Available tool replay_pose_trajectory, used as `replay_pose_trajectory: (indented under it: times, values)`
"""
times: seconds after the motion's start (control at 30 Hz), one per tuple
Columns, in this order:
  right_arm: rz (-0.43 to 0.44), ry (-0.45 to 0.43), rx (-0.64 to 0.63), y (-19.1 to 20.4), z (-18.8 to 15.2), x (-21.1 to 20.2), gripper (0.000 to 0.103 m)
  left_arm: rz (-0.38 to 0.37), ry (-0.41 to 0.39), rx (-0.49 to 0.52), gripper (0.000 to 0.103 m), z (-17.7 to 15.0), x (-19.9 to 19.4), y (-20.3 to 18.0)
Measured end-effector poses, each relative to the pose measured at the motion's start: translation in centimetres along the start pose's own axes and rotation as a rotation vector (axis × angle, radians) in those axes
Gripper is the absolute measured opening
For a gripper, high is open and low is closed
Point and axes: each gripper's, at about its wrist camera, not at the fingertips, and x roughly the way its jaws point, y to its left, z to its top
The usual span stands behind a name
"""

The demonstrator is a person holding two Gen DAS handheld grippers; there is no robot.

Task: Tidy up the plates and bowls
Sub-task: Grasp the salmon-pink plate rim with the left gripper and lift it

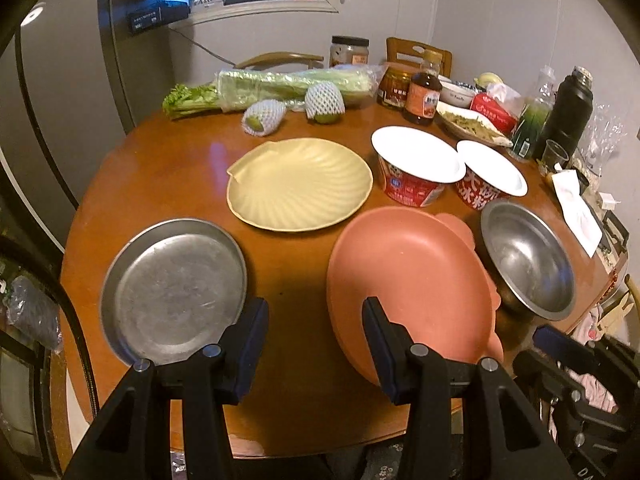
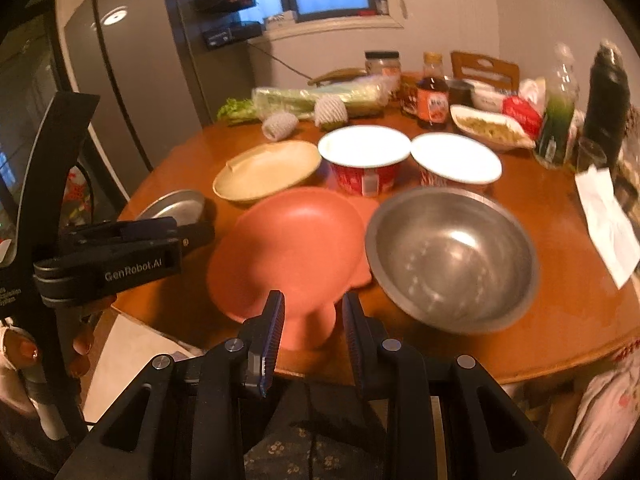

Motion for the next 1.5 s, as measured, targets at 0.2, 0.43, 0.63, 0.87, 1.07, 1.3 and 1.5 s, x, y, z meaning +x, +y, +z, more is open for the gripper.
replay_pose_trajectory:
  times: [0.2, 0.43, 0.63, 0.87, 1.07, 1.3, 1.5]
  values:
    - [0.004, 0.034, 0.057, -0.4, -0.5, 1.1, 0.031, -0.006, 0.041, 0.004, 0.048, -0.2, 1.5, -0.3]
    - [0.014, 0.066, 0.111, -0.5, 0.1, 3.2, 0.036, -0.015, 0.07, 0.005, 0.048, -0.1, 2.9, -0.7]
    - [0.005, 0.086, 0.129, -0.7, 0.7, 4.7, 0.037, -0.03, 0.085, 0.002, 0.048, 0.0, 3.8, -0.8]
    - [0.009, 0.107, 0.122, -0.8, 0.6, 6.1, 0.035, -0.046, 0.098, -0.011, 0.029, -0.2, 4.7, -0.9]
    - [0.001, 0.105, 0.086, -0.2, 0.6, 6.2, 0.034, -0.049, 0.095, -0.015, 0.027, -0.4, 4.2, -0.8]
    - [0.016, 0.079, 0.071, 0.8, 1.3, 5.1, 0.034, -0.047, 0.049, -0.031, 0.027, -0.3, 2.0, 0.3]
    - [0.047, 0.05, 0.035, 3.0, 2.8, 4.6, 0.034, -0.02, 0.002, -0.078, 0.027, -0.3, -0.2, 2.9]
